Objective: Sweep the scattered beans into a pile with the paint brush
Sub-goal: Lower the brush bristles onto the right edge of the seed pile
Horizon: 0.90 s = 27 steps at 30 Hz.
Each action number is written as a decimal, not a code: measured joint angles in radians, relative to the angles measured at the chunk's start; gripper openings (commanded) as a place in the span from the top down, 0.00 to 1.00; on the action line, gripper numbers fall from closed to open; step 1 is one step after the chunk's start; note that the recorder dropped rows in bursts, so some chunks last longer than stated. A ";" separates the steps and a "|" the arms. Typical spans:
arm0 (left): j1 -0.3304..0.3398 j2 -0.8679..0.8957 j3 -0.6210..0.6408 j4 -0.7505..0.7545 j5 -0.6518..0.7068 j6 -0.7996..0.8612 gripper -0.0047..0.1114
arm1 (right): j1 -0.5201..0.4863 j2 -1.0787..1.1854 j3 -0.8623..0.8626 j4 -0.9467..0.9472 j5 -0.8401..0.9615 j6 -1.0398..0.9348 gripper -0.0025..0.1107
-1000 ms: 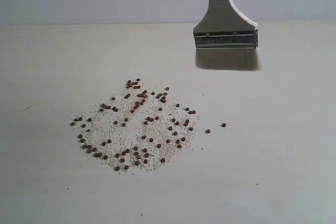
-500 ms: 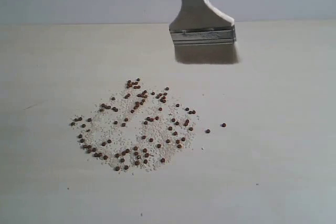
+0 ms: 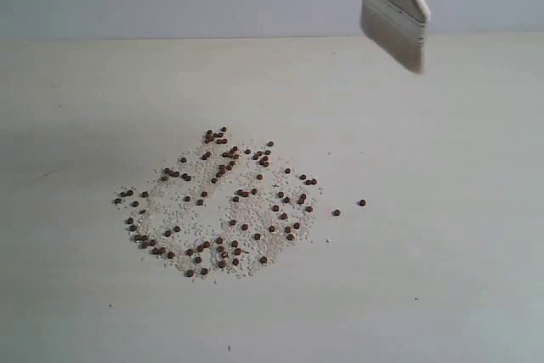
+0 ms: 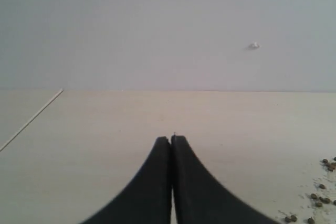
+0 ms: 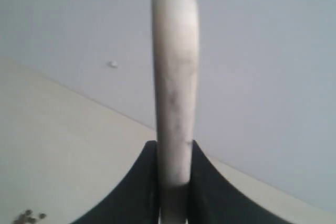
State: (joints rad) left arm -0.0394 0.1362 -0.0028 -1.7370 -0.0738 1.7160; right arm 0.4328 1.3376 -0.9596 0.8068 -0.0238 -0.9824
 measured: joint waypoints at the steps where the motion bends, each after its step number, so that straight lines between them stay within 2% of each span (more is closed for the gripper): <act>1: 0.000 0.000 0.002 0.000 -0.013 0.006 0.96 | 0.000 -0.014 0.042 0.000 -0.061 0.006 0.98; 5: 0.000 0.000 0.003 0.000 -0.038 0.014 0.96 | 0.034 -0.042 0.194 0.004 -0.334 0.065 0.98; 9: 0.000 0.000 0.004 0.000 -0.040 0.017 0.96 | 0.133 -0.047 0.353 0.019 -0.606 0.164 0.98; 14: 0.000 0.000 0.004 0.000 -0.040 0.017 0.96 | 0.257 -0.008 0.446 0.162 -0.763 0.178 0.98; 20: 0.000 0.000 0.004 0.000 -0.040 0.017 0.96 | 0.383 0.133 0.463 0.351 -0.938 0.142 0.98; 27: 0.000 0.000 0.004 0.000 -0.040 0.017 0.96 | 0.484 0.317 0.465 0.405 -1.004 0.219 0.98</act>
State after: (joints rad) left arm -0.0394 0.1362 0.0009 -1.7370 -0.1139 1.7326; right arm 0.9168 1.6549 -0.4949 1.2123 -1.0275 -0.7631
